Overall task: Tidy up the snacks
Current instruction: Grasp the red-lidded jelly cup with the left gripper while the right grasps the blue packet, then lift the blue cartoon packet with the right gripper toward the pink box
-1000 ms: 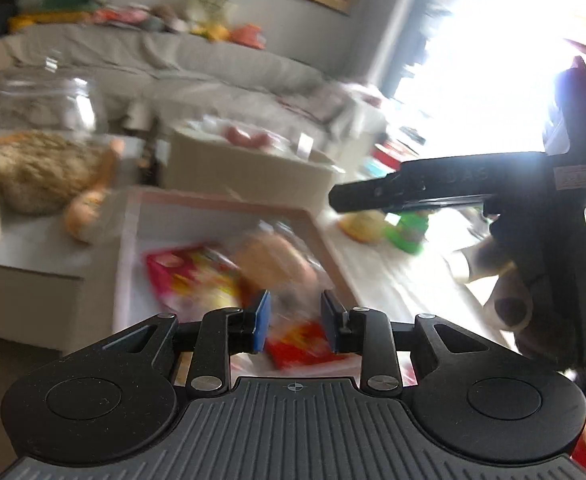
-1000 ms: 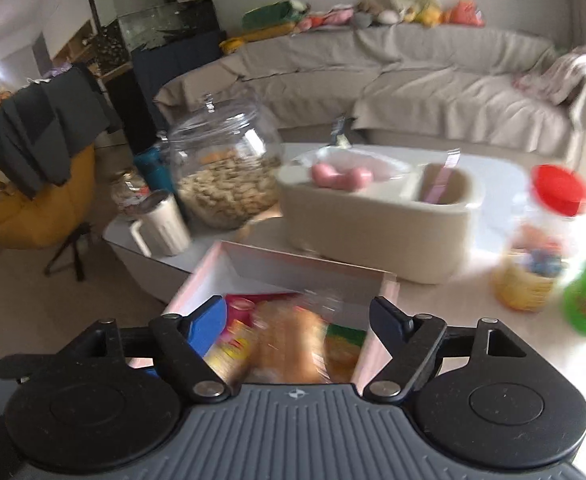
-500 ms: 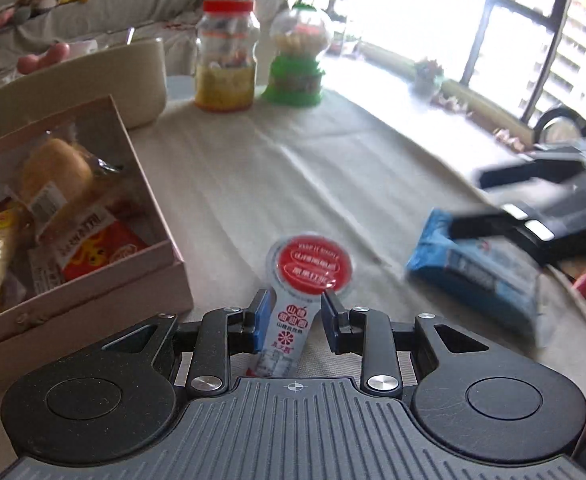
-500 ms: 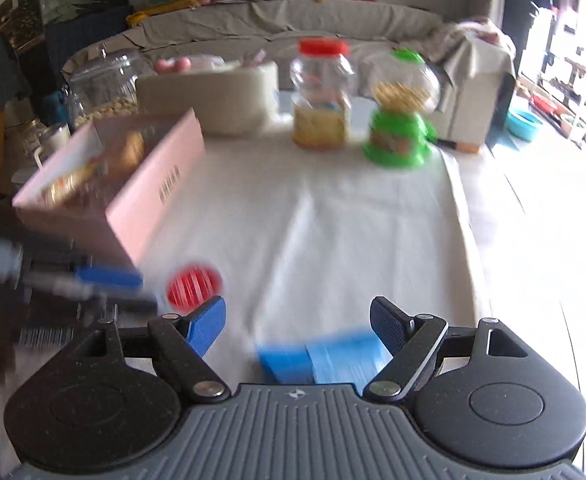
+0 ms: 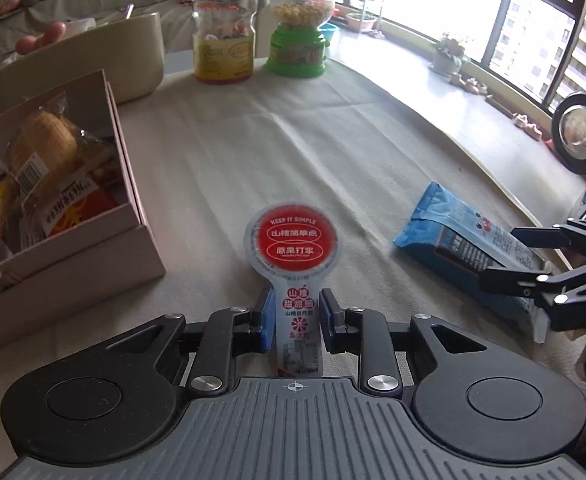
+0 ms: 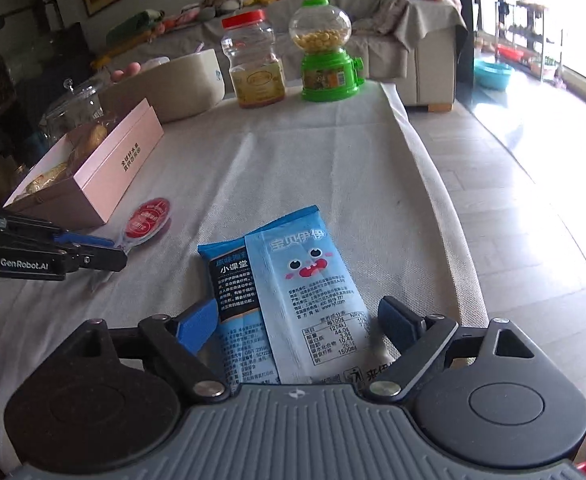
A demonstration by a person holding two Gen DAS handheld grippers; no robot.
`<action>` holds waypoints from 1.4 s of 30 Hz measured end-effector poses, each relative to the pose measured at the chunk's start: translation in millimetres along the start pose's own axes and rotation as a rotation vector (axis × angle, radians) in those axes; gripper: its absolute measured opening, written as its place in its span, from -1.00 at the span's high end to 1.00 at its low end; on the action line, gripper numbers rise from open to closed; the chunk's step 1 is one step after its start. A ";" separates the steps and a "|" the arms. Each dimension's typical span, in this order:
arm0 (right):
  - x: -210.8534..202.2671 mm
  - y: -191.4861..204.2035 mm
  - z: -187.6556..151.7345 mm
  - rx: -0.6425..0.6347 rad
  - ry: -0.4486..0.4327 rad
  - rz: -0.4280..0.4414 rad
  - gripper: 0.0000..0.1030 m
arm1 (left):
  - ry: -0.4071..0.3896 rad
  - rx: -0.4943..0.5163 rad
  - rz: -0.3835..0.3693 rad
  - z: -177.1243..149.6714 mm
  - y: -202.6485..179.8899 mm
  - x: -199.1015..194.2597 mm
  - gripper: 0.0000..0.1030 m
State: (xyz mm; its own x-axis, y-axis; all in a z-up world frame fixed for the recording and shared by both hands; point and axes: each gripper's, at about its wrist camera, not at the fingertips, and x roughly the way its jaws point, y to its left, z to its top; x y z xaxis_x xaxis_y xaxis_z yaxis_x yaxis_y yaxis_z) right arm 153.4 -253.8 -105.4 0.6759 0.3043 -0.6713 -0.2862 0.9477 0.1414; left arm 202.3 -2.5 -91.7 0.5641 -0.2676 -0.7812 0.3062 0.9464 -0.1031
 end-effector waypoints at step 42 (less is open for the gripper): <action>-2.5 36.6 -18.9 -0.164 0.034 -0.002 -0.99 | -0.097 -0.070 -0.059 -72.7 -16.6 -36.9 0.46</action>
State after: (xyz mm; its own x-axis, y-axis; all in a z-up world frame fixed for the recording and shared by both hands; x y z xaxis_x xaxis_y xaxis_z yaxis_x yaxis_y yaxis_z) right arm 128.4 -221.7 -112.3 0.6541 0.2961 -0.6961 -0.3939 0.9189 0.0208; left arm 120.6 4.9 -105.8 0.6194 -0.3359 -0.7096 0.2888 0.9380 -0.1919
